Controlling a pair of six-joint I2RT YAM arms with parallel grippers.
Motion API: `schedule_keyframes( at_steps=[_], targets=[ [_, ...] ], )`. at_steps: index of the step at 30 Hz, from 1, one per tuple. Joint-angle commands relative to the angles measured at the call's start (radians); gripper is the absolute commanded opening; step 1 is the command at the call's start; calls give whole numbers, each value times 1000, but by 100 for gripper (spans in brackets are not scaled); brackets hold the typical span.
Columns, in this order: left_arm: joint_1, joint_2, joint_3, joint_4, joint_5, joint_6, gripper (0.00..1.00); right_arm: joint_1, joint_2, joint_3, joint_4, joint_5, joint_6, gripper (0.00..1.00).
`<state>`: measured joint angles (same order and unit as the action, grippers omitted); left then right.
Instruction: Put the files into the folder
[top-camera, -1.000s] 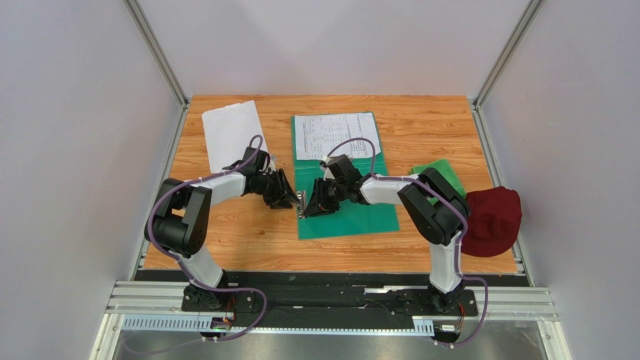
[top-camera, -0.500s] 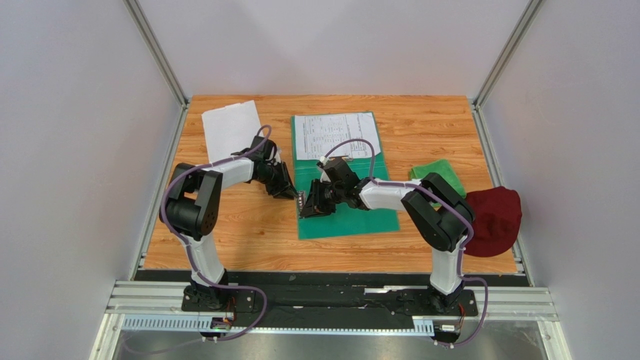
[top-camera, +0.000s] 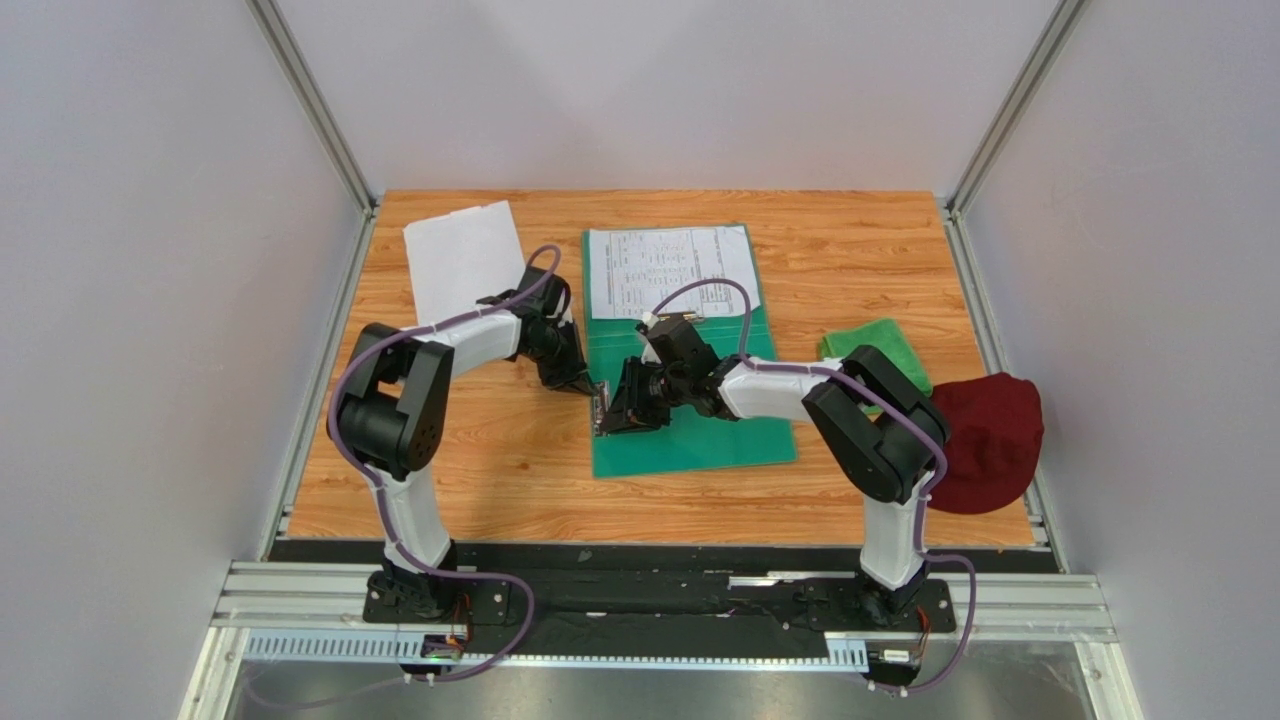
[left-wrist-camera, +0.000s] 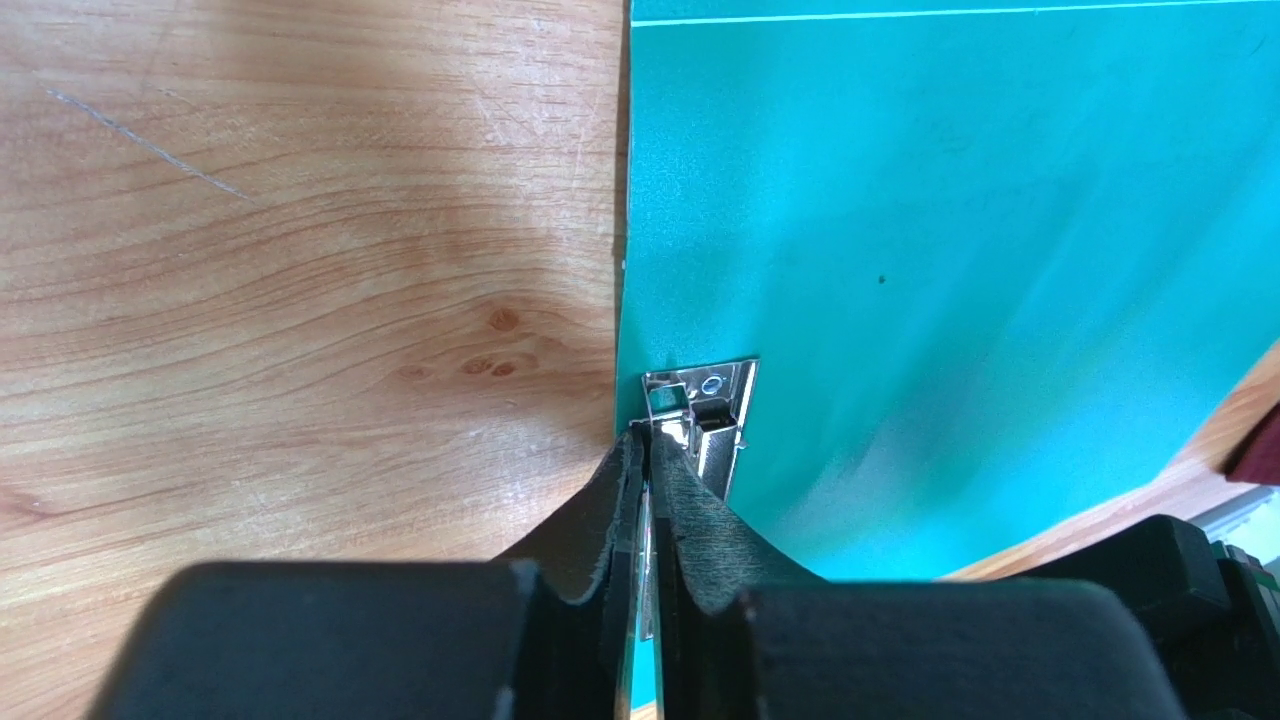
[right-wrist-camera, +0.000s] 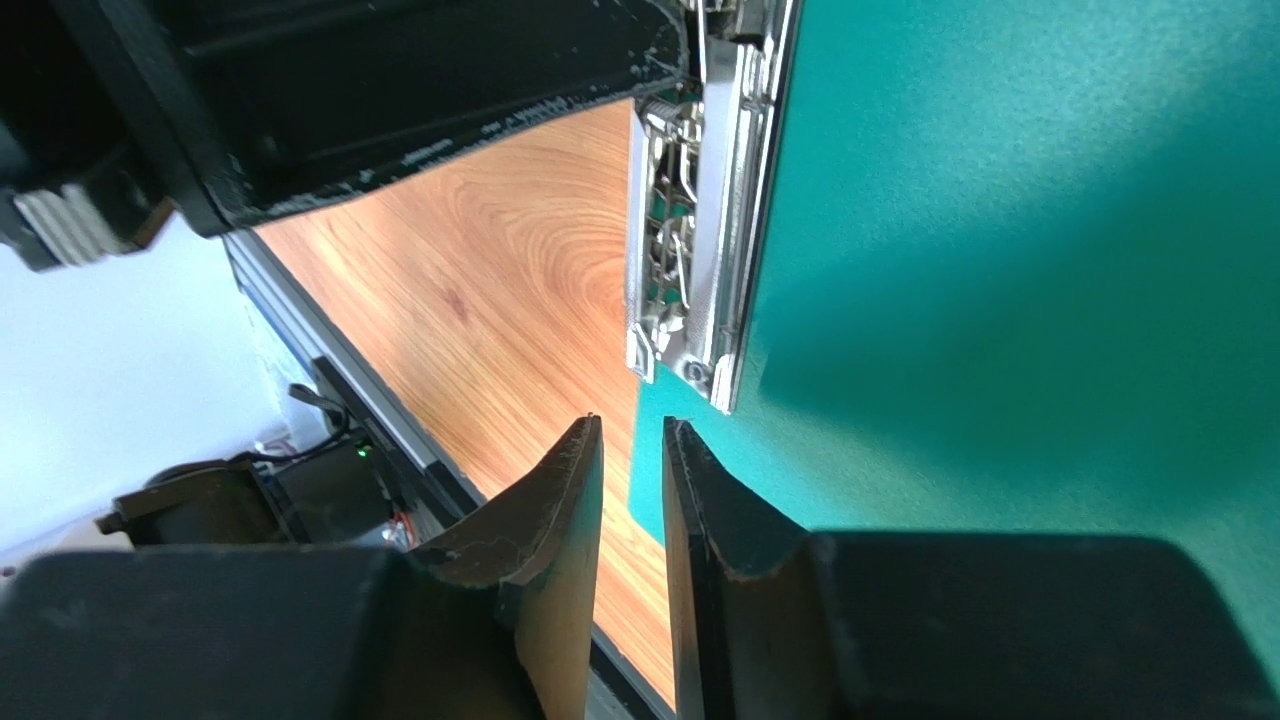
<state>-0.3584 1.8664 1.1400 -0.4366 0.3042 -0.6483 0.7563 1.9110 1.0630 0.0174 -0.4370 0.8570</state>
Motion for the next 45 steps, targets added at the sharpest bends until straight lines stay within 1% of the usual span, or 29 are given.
schedule_keyframes(
  at_steps=[1, 4, 12, 19, 20, 21, 23, 24, 25, 28, 29, 33, 37, 38, 40, 42, 45],
  targets=[
    [-16, 16, 18, -19, -40, 0, 6, 15, 11, 35, 67, 0, 53, 24],
    [-17, 17, 10, -19, -28, -11, 0, 23, 26, 40, 69, 12, 56, 24],
    [-17, -7, -20, -17, -30, -16, 0, 26, 43, 40, 6, 83, -10, 25],
    [-19, -16, -31, -21, -20, -19, 0, 28, 98, 63, 35, 72, 4, 24],
    [-19, -19, -34, -22, -20, -17, 0, 28, 102, 68, 35, 72, 4, 23],
    [-19, -21, -34, -21, -20, -17, 0, 28, 103, 75, 30, 76, 5, 19],
    [-19, -23, -37, -22, -20, -14, 0, 26, 109, 80, 24, 80, -1, 17],
    [-19, -23, -36, -21, -20, -13, 0, 26, 109, 86, 12, 86, -4, 12],
    [-19, -21, -37, -21, -20, -11, 0, 26, 108, 87, 4, 90, -7, 10],
    [-19, -18, -34, -27, -22, 2, 0, 26, 102, 88, -13, 107, -29, 4],
    [-19, -15, -31, -27, -22, 6, 0, 26, 99, 86, -45, 109, -39, 4],
    [-19, -7, -29, -34, -17, 22, 0, 23, 92, 94, -53, 90, -50, 12],
    [-19, -6, -33, -33, -16, 27, 0, 14, 106, 97, -27, 46, -15, 9],
    [-19, -4, -33, -34, -19, 30, 0, 9, 111, 98, 10, 38, -9, 9],
    [-19, -4, -33, -36, -22, 33, 0, 2, 118, 98, 24, 8, 10, 8],
    [-19, -3, -34, -36, -25, 38, 0, -8, 117, 83, 62, -31, 19, 11],
    [-19, 4, -33, -36, -22, 41, 0, -21, 108, 54, 104, -48, 43, 13]
  ],
)
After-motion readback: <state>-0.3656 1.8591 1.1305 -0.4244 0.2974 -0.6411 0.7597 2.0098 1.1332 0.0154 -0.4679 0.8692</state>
